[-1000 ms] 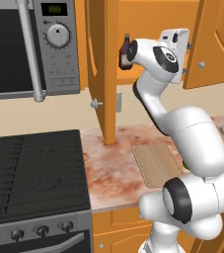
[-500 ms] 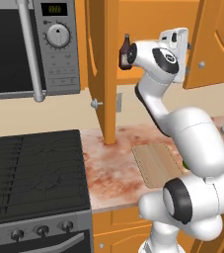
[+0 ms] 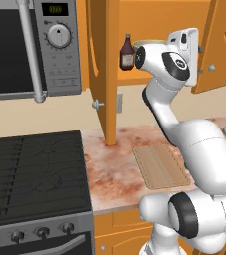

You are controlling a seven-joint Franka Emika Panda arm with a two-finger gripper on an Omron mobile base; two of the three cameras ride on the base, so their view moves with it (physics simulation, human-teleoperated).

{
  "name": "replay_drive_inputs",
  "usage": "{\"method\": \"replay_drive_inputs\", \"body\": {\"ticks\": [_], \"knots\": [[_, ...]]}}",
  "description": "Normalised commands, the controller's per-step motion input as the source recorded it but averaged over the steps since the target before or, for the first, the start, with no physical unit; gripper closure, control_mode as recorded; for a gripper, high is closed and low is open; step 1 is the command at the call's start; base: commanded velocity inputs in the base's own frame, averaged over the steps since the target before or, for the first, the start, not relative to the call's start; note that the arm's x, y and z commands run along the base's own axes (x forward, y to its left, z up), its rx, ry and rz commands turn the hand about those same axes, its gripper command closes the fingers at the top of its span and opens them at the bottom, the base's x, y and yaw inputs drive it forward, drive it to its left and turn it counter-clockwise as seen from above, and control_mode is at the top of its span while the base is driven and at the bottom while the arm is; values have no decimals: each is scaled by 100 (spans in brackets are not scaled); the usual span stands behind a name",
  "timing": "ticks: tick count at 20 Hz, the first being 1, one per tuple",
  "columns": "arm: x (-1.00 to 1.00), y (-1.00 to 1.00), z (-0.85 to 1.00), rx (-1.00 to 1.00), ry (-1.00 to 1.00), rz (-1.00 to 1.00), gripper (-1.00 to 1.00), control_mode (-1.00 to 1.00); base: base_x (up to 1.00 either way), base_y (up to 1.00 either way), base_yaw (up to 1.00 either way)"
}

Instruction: Open the cabinet. Place the bowl and condiment on the counter. Then place the lime and garlic on the cutting board.

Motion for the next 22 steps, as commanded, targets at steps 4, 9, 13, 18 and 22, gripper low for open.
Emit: {"method": "replay_drive_inputs", "body": {"ticks": [4, 9, 13, 18, 22], "knots": [[-68, -100, 2, 0, 1, 0, -100, -100, 0, 0, 0], [-50, -100, 0, 0, 5, 0, -100, -100, 0, 0, 0], [-27, -100, 0, 0, 8, 0, -100, -100, 0, 0, 0], [-13, -100, 0, 0, 11, 0, -100, -100, 0, 0, 0], [-14, -100, 0, 3, 11, 0, -100, -100, 0, 0, 0]]}}
